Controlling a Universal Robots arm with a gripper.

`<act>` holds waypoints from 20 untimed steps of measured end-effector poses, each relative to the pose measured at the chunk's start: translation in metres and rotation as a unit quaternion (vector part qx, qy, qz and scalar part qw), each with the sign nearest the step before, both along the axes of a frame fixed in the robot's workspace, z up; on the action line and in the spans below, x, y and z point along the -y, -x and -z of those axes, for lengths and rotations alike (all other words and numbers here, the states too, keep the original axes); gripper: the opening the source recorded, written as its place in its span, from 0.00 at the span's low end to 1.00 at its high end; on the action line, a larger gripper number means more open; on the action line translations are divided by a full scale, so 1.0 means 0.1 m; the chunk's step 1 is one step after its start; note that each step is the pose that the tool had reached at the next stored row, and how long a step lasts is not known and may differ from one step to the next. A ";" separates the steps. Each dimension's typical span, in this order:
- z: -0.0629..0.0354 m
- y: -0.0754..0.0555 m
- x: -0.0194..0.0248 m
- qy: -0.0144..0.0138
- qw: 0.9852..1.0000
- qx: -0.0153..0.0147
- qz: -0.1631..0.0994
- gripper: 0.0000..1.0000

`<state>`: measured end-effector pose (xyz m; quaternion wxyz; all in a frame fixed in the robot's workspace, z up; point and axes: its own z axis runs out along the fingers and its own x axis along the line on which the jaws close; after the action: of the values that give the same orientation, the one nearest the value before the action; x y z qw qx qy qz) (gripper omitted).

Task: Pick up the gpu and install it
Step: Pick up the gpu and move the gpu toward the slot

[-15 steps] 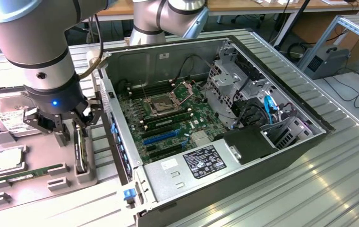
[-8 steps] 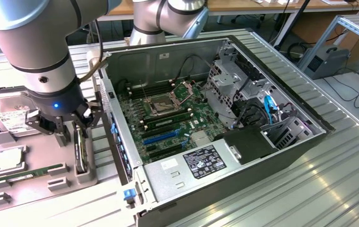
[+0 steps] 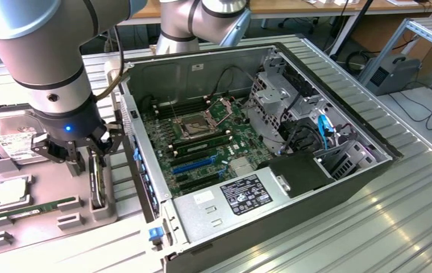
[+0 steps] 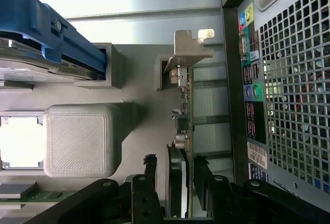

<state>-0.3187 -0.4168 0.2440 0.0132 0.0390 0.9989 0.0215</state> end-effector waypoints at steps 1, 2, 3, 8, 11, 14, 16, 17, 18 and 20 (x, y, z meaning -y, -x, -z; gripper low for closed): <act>0.000 0.00 0.000 0.000 1.000 0.000 0.000 0.42; 0.000 0.00 0.000 0.000 1.000 0.000 0.000 0.41; 0.000 0.00 0.000 0.000 1.000 0.000 0.000 0.34; 0.000 0.00 0.000 0.000 1.000 0.000 0.000 0.27; 0.000 0.00 0.000 0.000 1.000 0.000 0.000 0.27; 0.000 0.00 0.000 0.000 1.000 0.000 0.000 0.27; 0.000 0.00 0.000 0.000 1.000 0.000 0.000 0.27; 0.000 0.00 0.000 0.000 1.000 0.000 0.000 0.27; 0.000 0.00 0.000 0.000 1.000 0.000 0.000 0.27; 0.000 0.00 0.000 0.000 1.000 0.000 0.000 0.27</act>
<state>-0.3187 -0.4168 0.2439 0.0133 0.0390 0.9989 0.0215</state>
